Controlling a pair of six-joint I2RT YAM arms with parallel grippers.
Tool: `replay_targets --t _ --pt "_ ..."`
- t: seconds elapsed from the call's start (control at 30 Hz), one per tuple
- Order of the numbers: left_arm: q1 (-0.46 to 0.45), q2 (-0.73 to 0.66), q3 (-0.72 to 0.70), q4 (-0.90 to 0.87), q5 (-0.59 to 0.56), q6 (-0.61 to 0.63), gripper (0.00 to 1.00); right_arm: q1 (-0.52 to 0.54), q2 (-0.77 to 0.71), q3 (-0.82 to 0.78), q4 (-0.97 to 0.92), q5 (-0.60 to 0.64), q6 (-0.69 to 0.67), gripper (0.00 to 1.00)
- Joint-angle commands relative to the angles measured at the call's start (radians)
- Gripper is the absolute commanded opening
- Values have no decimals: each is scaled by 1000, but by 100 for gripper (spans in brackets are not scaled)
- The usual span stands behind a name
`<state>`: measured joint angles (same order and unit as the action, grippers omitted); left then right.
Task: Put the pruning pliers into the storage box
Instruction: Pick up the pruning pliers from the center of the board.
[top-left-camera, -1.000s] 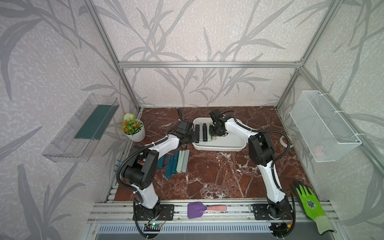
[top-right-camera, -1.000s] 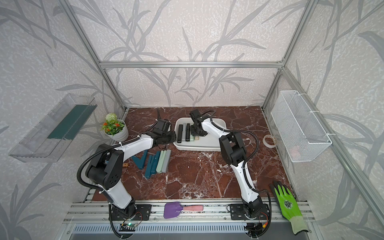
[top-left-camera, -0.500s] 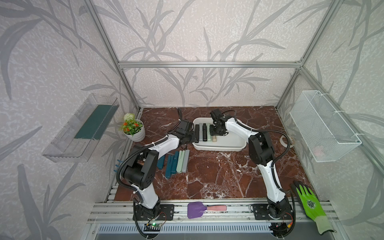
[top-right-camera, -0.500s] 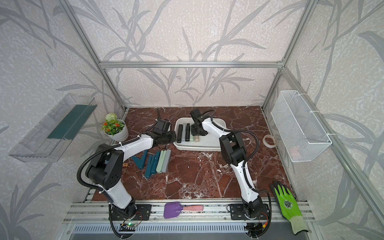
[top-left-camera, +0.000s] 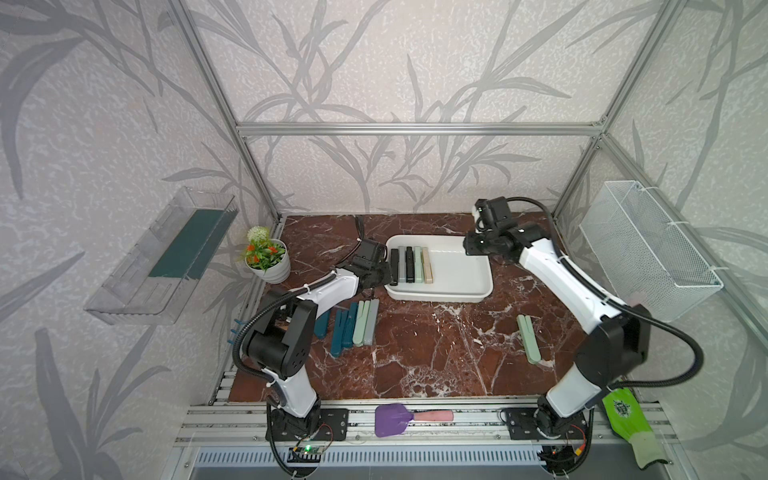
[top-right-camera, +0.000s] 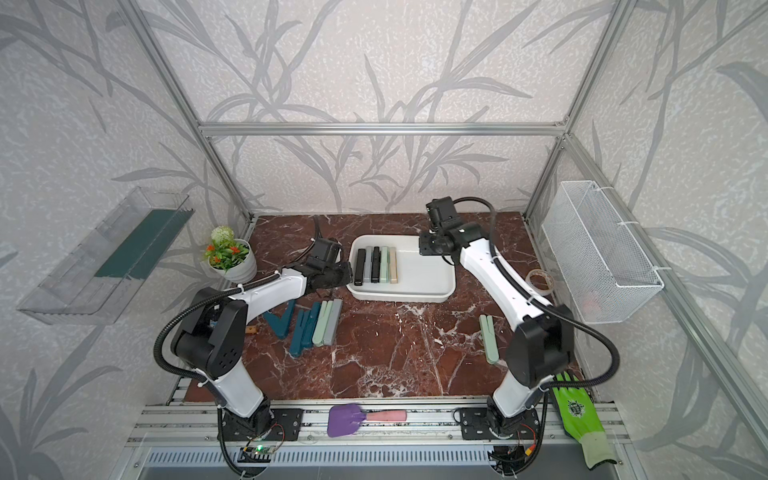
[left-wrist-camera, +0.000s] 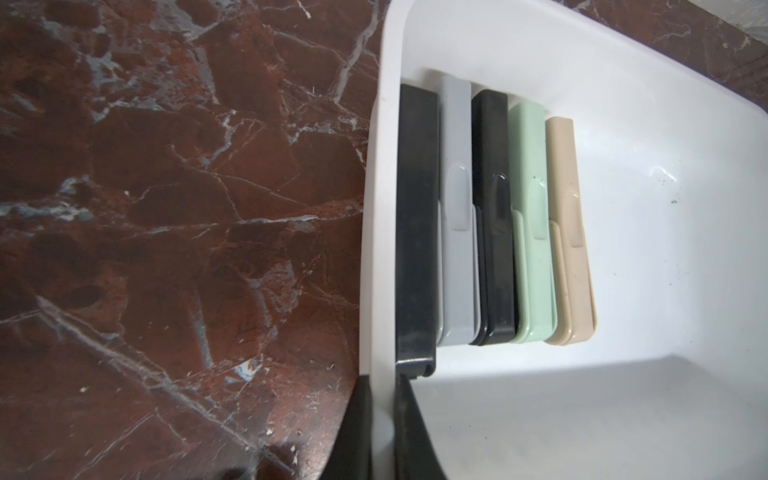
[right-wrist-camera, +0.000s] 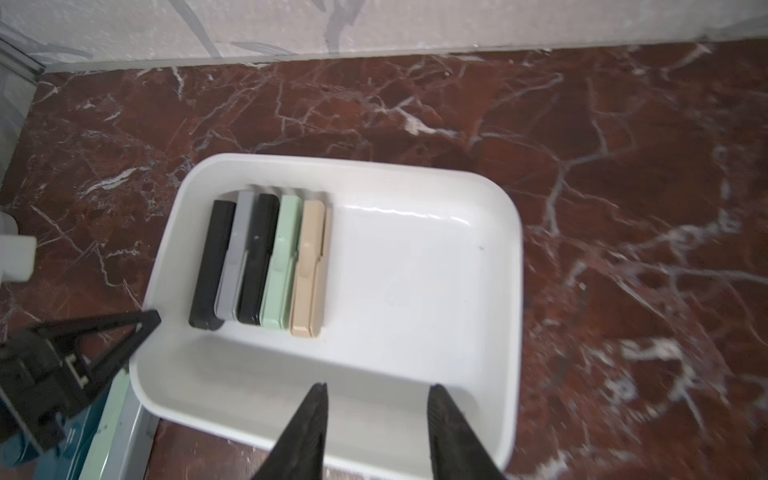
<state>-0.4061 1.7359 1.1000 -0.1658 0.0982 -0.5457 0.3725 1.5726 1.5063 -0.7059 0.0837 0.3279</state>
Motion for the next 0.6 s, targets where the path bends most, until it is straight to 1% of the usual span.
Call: replay_targets --t 0.0,0.17,0.27,0.4,0.5,0.57 --pt "-10 -38 18 40 -5 7 10 -79 -117 -196 -91 76 6 41" --pt "-10 -38 16 27 -5 16 10 -223 -309 -436 -185 79 55 45" --pt "-10 -30 15 32 4 11 10 -273 -361 -539 -217 88 95 45" --pt "-10 -20 14 38 12 10 10 -285 -373 -653 -189 90 165 49" --pt "-11 -28 8 38 8 12 10 -287 -367 -703 -168 103 202 50" --pt "-10 -30 5 37 8 15 10 -294 -367 -729 -150 86 209 50"
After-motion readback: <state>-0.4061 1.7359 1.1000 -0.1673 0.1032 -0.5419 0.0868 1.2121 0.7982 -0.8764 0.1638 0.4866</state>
